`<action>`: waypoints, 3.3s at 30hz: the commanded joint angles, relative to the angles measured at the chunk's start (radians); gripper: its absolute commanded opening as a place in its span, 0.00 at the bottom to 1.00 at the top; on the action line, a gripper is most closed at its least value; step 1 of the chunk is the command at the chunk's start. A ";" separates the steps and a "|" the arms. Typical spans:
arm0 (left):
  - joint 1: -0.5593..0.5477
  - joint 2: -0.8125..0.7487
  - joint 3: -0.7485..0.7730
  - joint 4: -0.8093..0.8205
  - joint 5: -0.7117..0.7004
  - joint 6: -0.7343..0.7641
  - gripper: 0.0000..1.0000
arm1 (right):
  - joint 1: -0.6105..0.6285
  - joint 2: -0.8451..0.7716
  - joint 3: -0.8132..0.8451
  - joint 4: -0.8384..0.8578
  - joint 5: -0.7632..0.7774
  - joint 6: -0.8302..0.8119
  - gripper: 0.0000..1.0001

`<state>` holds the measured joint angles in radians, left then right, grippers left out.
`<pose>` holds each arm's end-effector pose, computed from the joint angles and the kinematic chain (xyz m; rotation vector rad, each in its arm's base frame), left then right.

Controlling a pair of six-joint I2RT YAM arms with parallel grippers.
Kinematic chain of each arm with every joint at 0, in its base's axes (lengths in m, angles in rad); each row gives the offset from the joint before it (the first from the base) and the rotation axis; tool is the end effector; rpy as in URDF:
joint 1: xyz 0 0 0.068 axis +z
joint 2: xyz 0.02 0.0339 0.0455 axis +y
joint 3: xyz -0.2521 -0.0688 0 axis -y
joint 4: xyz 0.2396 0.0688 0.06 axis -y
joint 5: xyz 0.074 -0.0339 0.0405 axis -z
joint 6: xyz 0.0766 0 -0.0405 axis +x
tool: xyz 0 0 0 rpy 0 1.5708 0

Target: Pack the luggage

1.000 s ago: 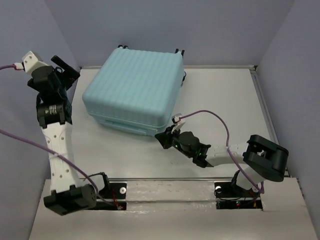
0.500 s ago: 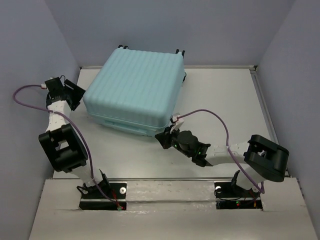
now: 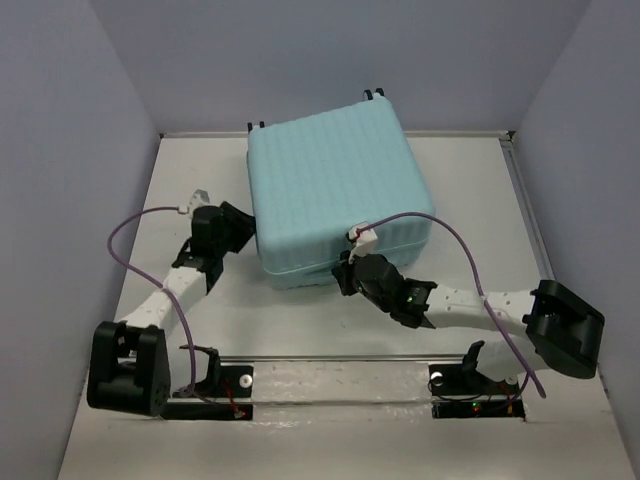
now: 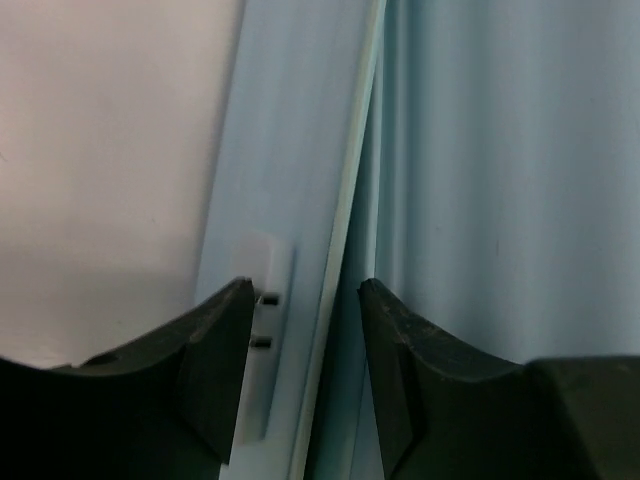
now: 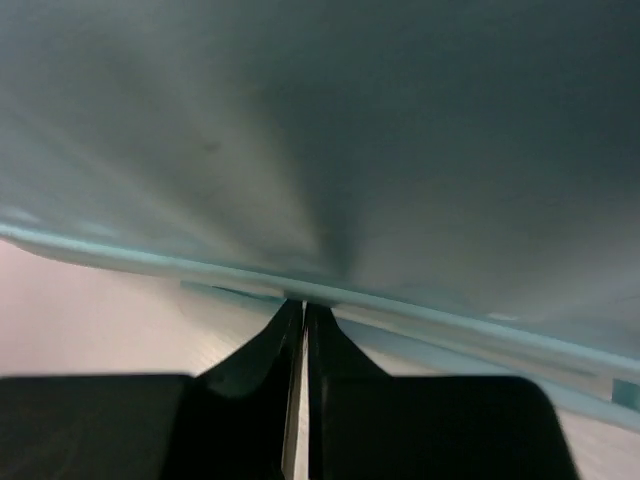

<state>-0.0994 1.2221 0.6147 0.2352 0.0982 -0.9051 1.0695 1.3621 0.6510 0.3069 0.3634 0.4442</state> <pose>0.3025 -0.0377 0.2083 -0.7285 1.8823 -0.7502 0.1788 0.2696 0.1919 -0.3820 1.9653 0.6351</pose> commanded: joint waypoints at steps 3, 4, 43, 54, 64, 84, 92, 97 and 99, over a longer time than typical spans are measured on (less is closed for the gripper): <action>-0.316 -0.182 -0.153 0.050 0.175 -0.132 0.57 | 0.163 0.172 0.182 0.091 -0.322 -0.011 0.07; -0.322 -0.196 -0.144 0.029 0.181 -0.108 0.57 | 0.199 0.205 0.218 0.052 -0.317 -0.021 0.07; 0.029 0.767 1.158 -0.321 0.340 0.140 0.99 | -0.347 -0.500 -0.264 -0.127 -0.785 -0.075 0.07; 0.023 1.025 1.214 0.060 0.546 -0.157 0.99 | -0.347 -0.489 -0.272 -0.140 -0.801 -0.085 0.07; 0.040 0.881 0.954 0.546 0.503 -0.482 0.12 | -0.347 -0.440 -0.261 -0.109 -0.767 -0.076 0.07; 0.155 0.410 0.749 0.092 0.445 -0.091 0.06 | -0.347 -0.380 -0.307 -0.019 -0.664 -0.021 0.07; 0.257 0.356 0.435 0.142 0.397 -0.006 0.06 | -0.358 -0.367 -0.306 -0.026 -0.572 -0.019 0.07; 0.291 0.207 0.326 0.086 0.388 0.060 0.06 | -0.419 -0.287 -0.206 -0.018 -0.621 -0.084 0.07; 0.248 0.121 0.309 -0.026 0.298 0.174 0.06 | -0.419 -0.282 -0.191 -0.020 -0.687 -0.082 0.07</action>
<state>0.2016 1.5654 0.9371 0.2806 0.4702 -0.9096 0.6979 1.0271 0.3889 0.3000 -0.3443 0.3756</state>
